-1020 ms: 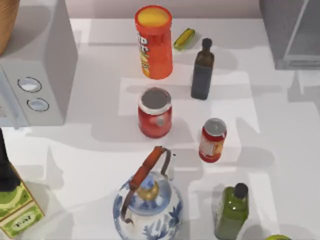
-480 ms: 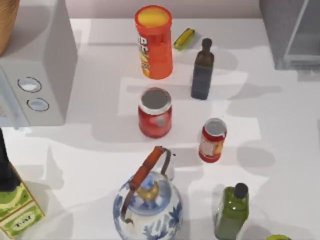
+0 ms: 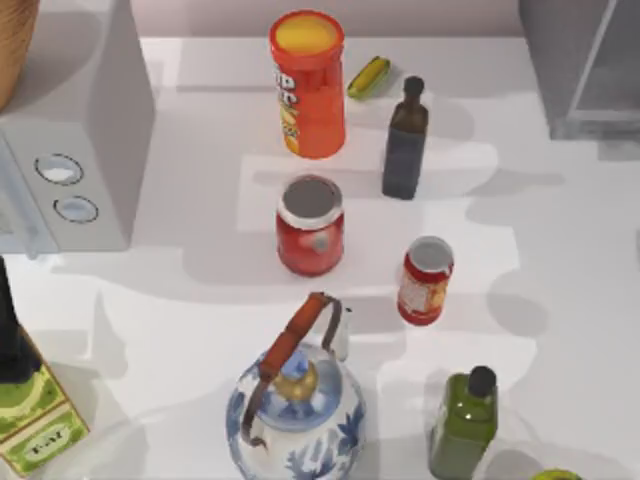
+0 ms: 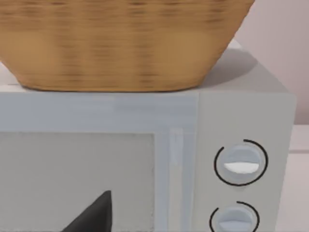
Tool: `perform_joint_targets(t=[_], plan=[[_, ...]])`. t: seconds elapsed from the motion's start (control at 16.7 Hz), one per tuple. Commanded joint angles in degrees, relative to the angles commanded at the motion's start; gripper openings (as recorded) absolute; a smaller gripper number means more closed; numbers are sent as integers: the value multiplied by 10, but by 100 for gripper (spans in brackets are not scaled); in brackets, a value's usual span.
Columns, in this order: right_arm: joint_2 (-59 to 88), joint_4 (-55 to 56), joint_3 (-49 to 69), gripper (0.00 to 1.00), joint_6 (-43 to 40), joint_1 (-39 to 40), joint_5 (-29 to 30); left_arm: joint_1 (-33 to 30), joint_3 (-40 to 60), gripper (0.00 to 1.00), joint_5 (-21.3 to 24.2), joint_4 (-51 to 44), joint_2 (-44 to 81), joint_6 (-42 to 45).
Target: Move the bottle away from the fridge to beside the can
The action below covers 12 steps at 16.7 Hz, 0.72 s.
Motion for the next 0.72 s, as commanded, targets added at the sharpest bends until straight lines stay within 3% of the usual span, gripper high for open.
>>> perform_joint_targets(t=[0.72], plan=[[89,-72,163,100,-1,12,16,0,0,100,0,0,0,0]])
